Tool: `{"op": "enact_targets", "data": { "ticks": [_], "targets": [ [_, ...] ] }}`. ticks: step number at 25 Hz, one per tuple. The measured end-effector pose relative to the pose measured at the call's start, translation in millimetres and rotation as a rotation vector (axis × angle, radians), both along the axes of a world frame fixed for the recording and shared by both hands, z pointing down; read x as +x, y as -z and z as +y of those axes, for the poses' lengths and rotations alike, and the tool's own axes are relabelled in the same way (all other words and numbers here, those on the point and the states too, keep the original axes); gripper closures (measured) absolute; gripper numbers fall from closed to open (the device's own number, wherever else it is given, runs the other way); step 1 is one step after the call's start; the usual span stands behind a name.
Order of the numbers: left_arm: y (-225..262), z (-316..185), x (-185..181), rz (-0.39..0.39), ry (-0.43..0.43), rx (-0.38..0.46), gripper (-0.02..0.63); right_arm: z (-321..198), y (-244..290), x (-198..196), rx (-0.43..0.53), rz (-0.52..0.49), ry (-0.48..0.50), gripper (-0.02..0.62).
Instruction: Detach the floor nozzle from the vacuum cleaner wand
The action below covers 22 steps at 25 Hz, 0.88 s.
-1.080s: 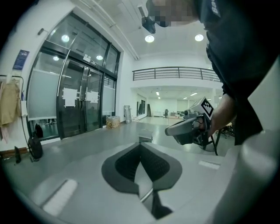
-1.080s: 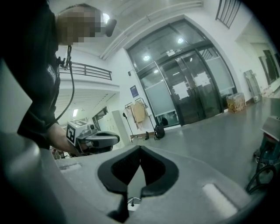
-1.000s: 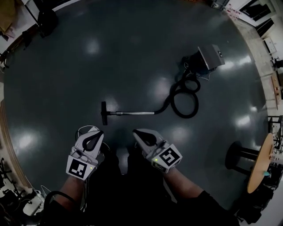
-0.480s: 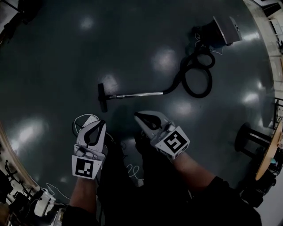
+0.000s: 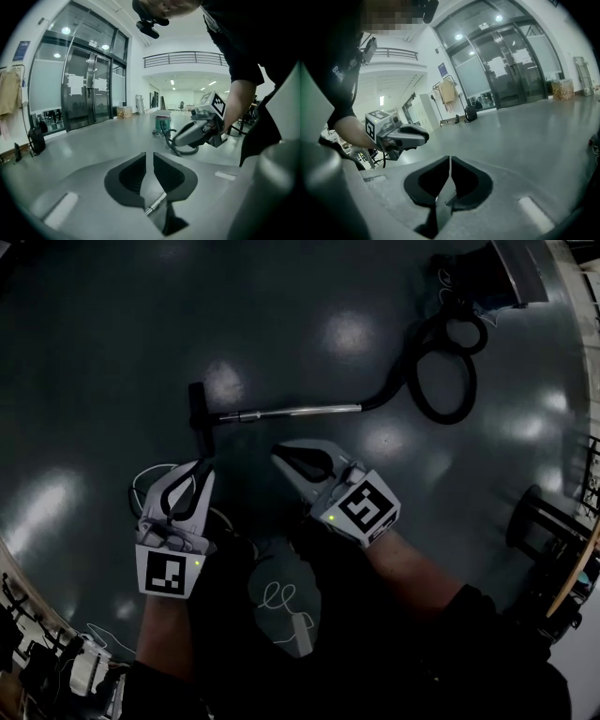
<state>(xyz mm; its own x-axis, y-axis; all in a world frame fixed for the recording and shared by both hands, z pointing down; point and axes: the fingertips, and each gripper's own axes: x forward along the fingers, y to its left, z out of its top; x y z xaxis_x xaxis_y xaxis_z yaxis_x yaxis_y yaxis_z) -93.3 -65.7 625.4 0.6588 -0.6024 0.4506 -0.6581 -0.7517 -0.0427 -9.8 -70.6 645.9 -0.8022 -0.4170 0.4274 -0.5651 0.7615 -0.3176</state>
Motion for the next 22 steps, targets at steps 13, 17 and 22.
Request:
{"op": "enact_targets", "data": {
  "ticks": [13, 17, 22],
  "targets": [
    [-183.9, -30.5, 7.0, -0.183, -0.300, 0.022, 0.443, -15.4, -168.3, -19.8, 0.031, 0.074, 0.271, 0.481],
    [-256.7, -29.1, 0.3, -0.297, -0.414, -0.008, 0.407, -23.2, -221.1, -18.5, 0.033, 0.153, 0.334, 0.455],
    [-325.6, -22.4, -3.7, -0.410, -0.557, -0.068, 0.373, -10.6, -286.0, -20.4, 0.089, 0.332, 0.524, 0.429]
  ]
}}
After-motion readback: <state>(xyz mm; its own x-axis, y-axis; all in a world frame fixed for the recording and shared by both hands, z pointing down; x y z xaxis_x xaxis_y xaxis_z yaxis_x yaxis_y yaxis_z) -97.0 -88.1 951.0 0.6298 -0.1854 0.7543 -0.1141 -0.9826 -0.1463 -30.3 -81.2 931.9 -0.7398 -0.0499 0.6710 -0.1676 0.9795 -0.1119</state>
